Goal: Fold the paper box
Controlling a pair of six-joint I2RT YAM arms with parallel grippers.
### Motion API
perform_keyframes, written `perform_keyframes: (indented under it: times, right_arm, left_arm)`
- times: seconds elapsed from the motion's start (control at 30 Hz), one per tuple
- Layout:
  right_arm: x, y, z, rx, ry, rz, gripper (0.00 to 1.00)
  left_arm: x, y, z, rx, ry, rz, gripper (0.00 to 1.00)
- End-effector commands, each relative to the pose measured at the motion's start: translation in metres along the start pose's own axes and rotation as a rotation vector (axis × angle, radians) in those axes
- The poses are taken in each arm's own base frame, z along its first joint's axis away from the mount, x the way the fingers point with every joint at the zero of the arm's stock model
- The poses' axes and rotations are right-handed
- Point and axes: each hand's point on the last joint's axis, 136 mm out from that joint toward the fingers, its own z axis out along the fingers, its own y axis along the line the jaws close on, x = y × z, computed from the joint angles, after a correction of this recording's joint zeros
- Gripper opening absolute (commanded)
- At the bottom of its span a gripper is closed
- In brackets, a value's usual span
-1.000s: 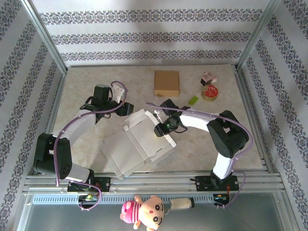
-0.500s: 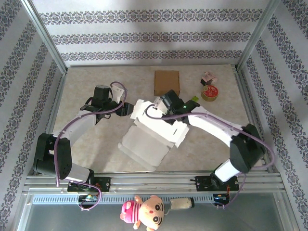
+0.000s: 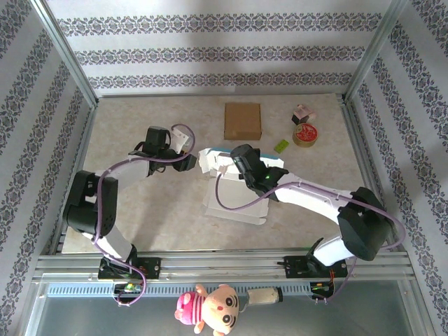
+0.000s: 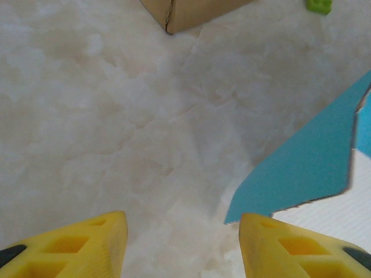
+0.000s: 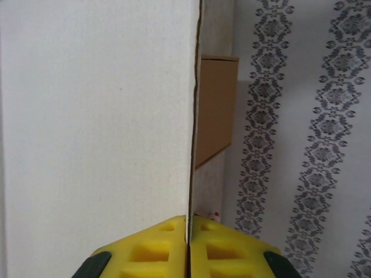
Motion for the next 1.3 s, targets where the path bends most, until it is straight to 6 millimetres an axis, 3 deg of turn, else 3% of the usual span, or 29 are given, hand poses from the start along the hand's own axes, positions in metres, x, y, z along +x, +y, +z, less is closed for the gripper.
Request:
perform_keyframes:
  times: [0.0,0.3,0.73,1.0,1.27]
  right_arm:
    - [-0.003,-0.009,0.003,0.091,0.014,-0.049,0.09]
    - [-0.005,-0.002,0.004,0.073,-0.003,-0.011,0.09]
    - [-0.014,-0.002,-0.003,0.041,-0.068,0.066,0.09]
    - [-0.016,0.014,-0.002,-0.007,-0.084,0.080,0.09]
    - [0.001,0.047,0.006,-0.044,-0.028,0.065,0.10]
  left_arm:
    - [-0.020,0.001,0.001,0.032,-0.020,0.169,0.48]
    - [-0.019,-0.014,0.011,0.176,0.047,0.178,0.42]
    - [-0.040,-0.080,0.013,0.526,-0.036,0.292,0.43]
    - [-0.033,-0.065,0.037,0.387,0.049,0.303,0.50]
    - [-0.038,-0.071,0.042,0.351,-0.006,0.310,0.54]
